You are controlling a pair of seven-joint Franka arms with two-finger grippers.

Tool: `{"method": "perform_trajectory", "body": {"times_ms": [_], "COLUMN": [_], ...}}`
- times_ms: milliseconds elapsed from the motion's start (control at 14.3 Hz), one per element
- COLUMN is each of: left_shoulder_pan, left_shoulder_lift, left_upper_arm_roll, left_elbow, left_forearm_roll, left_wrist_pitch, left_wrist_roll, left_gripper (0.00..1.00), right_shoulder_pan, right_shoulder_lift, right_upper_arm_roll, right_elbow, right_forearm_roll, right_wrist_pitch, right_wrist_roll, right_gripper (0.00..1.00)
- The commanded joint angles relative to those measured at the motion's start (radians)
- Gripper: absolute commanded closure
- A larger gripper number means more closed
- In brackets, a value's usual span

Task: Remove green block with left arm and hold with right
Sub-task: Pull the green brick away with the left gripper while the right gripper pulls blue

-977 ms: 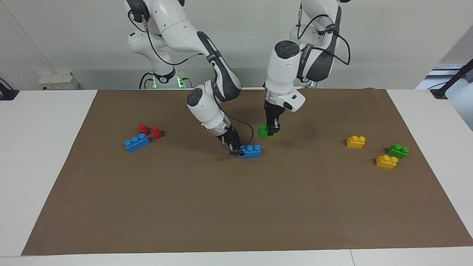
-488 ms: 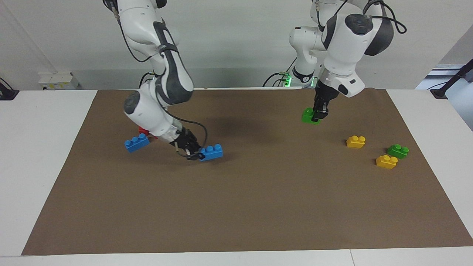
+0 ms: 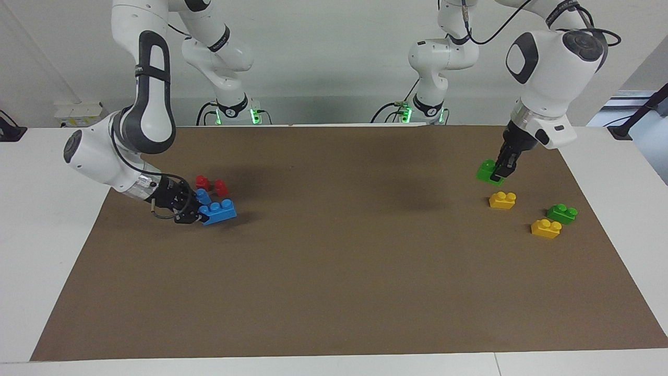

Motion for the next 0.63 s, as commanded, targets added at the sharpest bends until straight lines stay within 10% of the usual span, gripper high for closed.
{"method": "perform_trajectory", "body": {"times_ms": [0, 488, 558], "left_shoulder_pan": [0.044, 0.094, 0.094], "left_shoulder_lift": [0.122, 0.344, 0.363], "left_upper_arm_roll": [-0.006, -0.006, -0.006], "left_elbow": [0.009, 0.031, 0.032], "left_forearm_roll": [-0.006, 0.102, 0.105], "left_wrist_pitch": [0.134, 0.352, 0.364], "left_wrist_roll": [0.076, 0.102, 0.102], "left_gripper": [1.0, 1.0, 1.0], "right_shoulder_pan": [-0.021, -0.047, -0.041], "right_shoulder_lift": [0.035, 0.055, 0.055], "right_upper_arm_roll": [0.021, 0.021, 0.021], "right_elbow": [-0.003, -0.04, -0.045], "right_forearm_roll": [-0.017, -0.008, -0.008], "right_wrist_pitch": [0.026, 0.068, 0.068], "right_wrist_roll": [-0.036, -0.097, -0.093], "right_gripper": [1.0, 0.97, 0.31]}}
